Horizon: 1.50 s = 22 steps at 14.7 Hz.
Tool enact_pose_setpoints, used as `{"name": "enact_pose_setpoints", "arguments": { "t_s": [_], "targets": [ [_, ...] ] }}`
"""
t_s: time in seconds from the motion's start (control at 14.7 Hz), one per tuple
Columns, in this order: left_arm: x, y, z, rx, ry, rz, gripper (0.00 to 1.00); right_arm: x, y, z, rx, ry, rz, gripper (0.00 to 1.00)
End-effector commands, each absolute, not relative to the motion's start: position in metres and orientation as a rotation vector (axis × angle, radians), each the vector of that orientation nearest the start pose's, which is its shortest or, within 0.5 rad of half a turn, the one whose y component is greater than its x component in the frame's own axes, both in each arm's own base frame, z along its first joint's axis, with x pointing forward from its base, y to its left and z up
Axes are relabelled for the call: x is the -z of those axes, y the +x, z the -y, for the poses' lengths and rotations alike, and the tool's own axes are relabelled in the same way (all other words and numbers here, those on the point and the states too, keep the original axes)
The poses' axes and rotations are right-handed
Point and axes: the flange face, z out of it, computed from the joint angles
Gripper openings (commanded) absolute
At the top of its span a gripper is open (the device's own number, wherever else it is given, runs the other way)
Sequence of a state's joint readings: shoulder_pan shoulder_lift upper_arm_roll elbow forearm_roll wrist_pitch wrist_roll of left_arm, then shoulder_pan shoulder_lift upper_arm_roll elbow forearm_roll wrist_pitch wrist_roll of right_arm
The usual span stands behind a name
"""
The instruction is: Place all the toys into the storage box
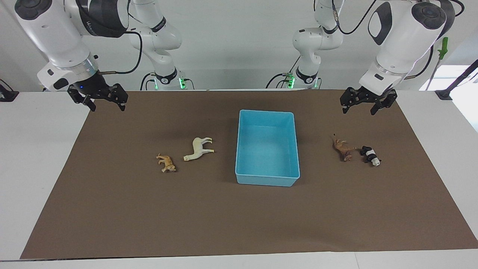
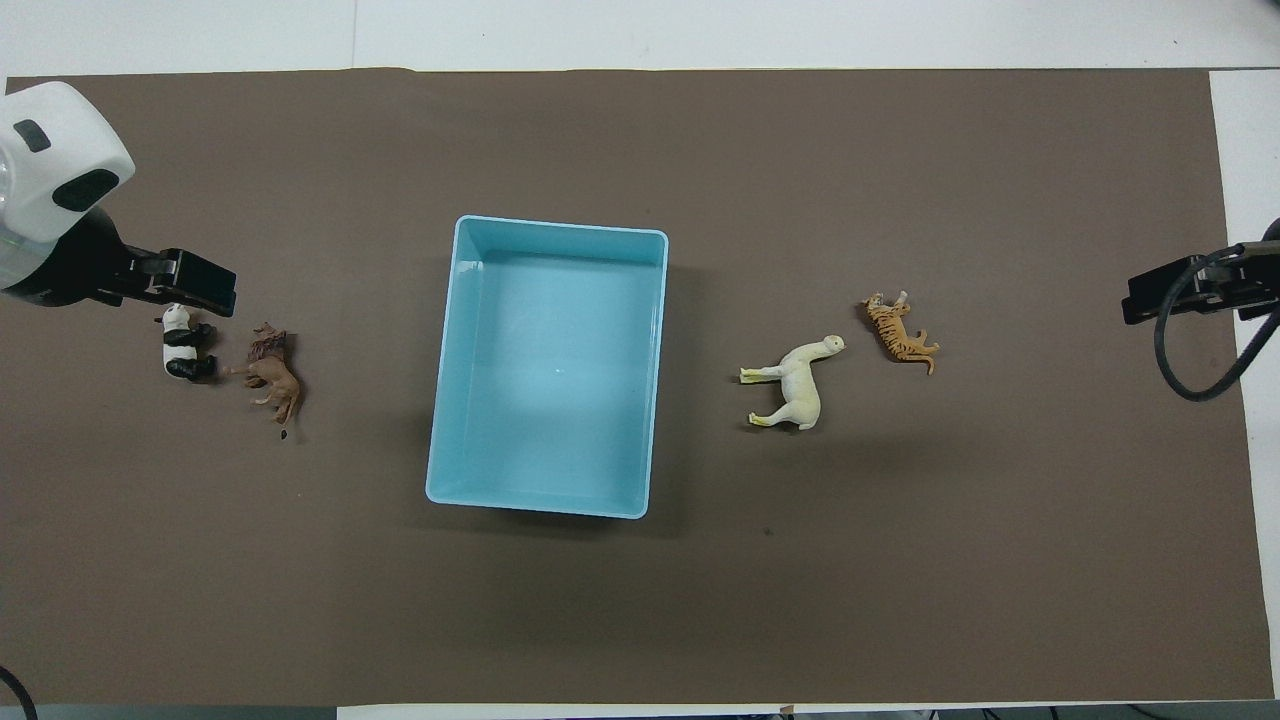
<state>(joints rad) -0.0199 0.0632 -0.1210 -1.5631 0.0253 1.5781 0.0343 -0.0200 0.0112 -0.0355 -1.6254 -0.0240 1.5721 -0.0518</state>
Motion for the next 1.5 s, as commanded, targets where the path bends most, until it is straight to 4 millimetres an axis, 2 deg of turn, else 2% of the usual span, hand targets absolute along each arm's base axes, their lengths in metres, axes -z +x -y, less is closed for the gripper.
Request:
{"name": "enact_pose_setpoints", "arguments": {
  "t_s": [0.0, 0.14, 0.2, 0.34, 0.41, 0.48, 0.54, 0.68, 0.89, 1.02, 1.23, 1.43],
  "targets": [
    [-0.595, 0.565, 0.073, -0.049, -3.112, -0.286, 1.00, -0.595, 0.549, 0.037, -0.111, -3.157, 0.025, 1.00],
    [-0.595, 0.565, 0.068, -0.049, -3.112, -0.281, 1.00, -0.594, 0.549, 0.037, -0.114, -3.157, 0.025, 1.00],
    [-0.595, 0.566, 0.057, -0.049, -3.116, -0.239, 1.00, -0.595, 0.549, 0.037, -0.111, -3.157, 0.025, 1.00],
    [-0.589, 0.563, 0.051, -0.061, -3.115, -0.203, 1.00, -0.595, 0.549, 0.037, -0.111, -3.158, 0.025, 1.00],
    [-0.581, 0.560, 0.045, -0.044, -3.116, -0.166, 1.00, -0.595, 0.549, 0.037, -0.112, -3.159, 0.025, 1.00],
    [-0.569, 0.558, 0.036, 0.022, -3.114, -0.147, 1.00, -0.595, 0.549, 0.037, -0.111, -3.158, 0.025, 1.00],
    [-0.550, 0.551, 0.032, 0.083, -3.109, -0.140, 1.00, -0.594, 0.549, 0.037, -0.114, -3.157, 0.025, 1.00],
    [-0.513, 0.547, 0.008, 0.198, -3.102, -0.087, 1.00, -0.595, 0.549, 0.037, -0.112, -3.159, 0.025, 1.00],
    [-0.483, 0.557, -0.019, 0.176, -3.086, -0.130, 1.00, -0.595, 0.549, 0.037, -0.112, -3.159, 0.025, 1.00],
    [-0.463, 0.558, -0.027, 0.186, -3.082, -0.114, 1.00, -0.595, 0.549, 0.037, -0.111, -3.157, 0.025, 1.00],
    [-0.421, 0.550, -0.029, 0.240, -3.083, -0.073, 1.00, -0.595, 0.549, 0.037, -0.111, -3.157, 0.025, 1.00],
    [-0.390, 0.555, -0.028, 0.207, -3.096, -0.049, 1.00, -0.594, 0.550, 0.039, -0.104, -3.158, 0.025, 1.00]
  ]
}}
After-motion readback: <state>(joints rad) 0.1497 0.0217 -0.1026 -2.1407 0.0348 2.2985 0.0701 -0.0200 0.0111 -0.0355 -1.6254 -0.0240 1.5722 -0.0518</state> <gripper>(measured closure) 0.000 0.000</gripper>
